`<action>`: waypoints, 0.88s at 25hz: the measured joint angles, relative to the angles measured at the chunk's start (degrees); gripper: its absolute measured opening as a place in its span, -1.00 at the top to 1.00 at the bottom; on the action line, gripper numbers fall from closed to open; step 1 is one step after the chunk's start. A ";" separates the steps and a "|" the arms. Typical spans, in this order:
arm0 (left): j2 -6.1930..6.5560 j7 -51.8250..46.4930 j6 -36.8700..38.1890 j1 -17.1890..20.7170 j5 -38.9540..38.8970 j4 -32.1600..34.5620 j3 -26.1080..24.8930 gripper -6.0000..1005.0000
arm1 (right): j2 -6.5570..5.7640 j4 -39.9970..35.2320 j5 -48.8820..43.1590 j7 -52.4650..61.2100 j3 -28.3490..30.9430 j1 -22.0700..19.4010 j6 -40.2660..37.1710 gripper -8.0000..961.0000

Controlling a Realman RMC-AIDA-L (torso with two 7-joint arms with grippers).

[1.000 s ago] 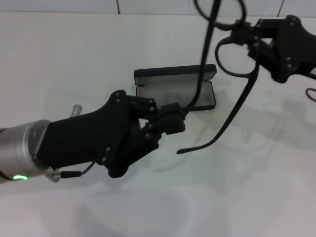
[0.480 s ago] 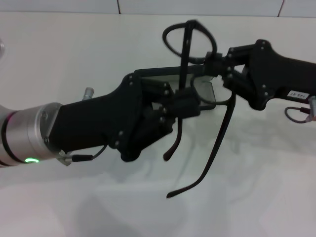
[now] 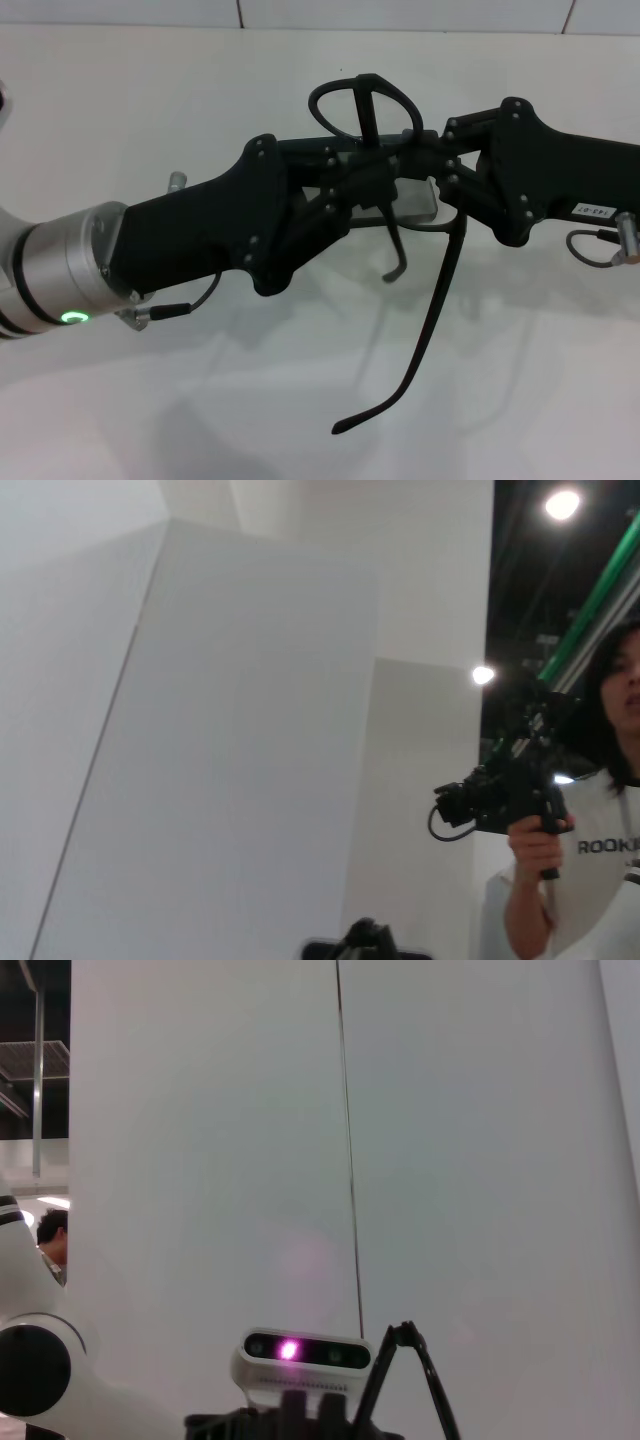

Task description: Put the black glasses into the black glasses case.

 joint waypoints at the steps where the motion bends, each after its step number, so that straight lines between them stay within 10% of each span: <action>1: -0.01 0.15 -0.20 -0.05 -0.19 -0.25 0.02 0.84 | 0.01 0.01 0.02 -0.01 -0.03 -0.01 -0.16 0.85; 22: -0.14 1.91 -0.54 0.08 -0.95 -2.71 0.34 0.86 | 0.21 1.52 0.17 -0.05 -0.82 -0.08 -1.60 0.85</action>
